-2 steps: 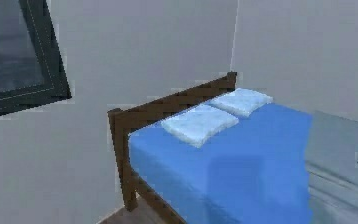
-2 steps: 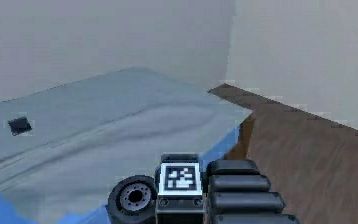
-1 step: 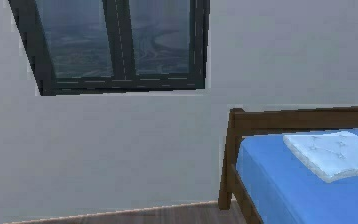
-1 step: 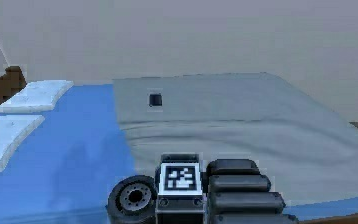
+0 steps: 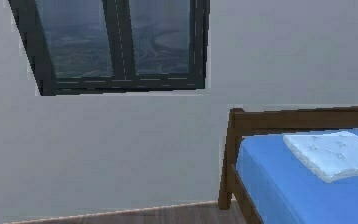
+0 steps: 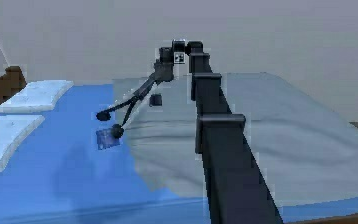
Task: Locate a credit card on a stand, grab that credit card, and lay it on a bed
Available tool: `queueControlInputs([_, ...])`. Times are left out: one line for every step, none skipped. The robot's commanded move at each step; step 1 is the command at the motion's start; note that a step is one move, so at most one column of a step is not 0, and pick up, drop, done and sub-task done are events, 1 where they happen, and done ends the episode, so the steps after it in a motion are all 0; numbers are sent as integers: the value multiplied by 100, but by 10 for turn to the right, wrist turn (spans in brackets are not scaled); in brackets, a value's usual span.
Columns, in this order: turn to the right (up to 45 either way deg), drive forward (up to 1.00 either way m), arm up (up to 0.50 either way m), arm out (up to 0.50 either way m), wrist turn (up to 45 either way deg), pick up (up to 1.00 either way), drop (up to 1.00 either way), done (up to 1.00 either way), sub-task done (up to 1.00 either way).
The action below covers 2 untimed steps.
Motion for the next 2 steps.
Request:
queueControlInputs([0, 0, 0, 0, 450, 0, 0, 0, 0])
queueControlInputs([0, 0, 0, 0, 450, 0, 0, 0, 0])
